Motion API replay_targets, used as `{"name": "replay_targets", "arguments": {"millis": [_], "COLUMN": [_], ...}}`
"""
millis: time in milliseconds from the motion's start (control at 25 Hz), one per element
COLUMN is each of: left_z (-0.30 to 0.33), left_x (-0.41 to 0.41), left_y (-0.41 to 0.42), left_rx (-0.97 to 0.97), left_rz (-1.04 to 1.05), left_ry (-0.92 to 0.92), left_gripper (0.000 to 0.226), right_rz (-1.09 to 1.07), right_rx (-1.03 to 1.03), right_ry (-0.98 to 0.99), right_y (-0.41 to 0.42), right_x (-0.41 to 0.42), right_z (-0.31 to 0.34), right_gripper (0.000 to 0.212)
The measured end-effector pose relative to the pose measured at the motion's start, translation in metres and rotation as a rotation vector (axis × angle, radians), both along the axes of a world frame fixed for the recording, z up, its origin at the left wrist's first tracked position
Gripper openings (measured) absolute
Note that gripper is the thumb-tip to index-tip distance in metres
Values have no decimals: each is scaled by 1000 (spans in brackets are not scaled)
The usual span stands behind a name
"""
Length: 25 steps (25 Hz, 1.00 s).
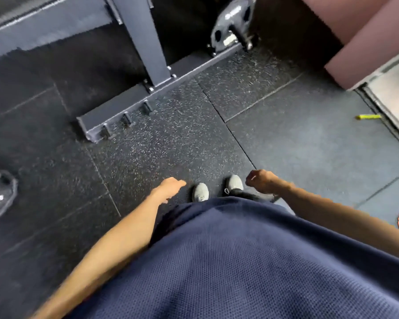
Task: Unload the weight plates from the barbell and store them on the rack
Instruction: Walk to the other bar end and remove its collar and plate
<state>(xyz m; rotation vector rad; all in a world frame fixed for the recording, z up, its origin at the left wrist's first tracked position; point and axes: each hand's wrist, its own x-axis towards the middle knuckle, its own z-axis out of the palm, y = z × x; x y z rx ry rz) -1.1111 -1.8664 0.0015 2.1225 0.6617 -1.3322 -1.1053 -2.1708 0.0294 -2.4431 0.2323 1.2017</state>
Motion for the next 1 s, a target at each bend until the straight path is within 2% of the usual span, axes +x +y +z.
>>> {"name": "replay_targets", "arguments": {"millis": [120, 240, 480, 680, 840, 1000], "left_z": [7, 18, 75, 164, 257, 347], "left_x": [-26, -31, 41, 124, 177, 212], "left_y": [-13, -28, -4, 34, 72, 100], "left_rx": [-23, -5, -5, -2, -23, 35], "left_rz": [230, 324, 488, 532, 557, 534], "left_ry": [-61, -152, -391, -716, -949, -1164], "left_gripper": [36, 38, 55, 61, 61, 62], "right_rz": [147, 263, 349, 436, 450, 462], "right_rx": [34, 66, 193, 280, 375, 422], "right_ry": [-1, -19, -191, -411, -627, -811], "right_y": [-8, -13, 25, 80, 122, 149], "right_x": [44, 79, 157, 228, 282, 322], "right_z": [6, 8, 44, 111, 195, 281], "right_gripper": [31, 35, 44, 55, 58, 56]}}
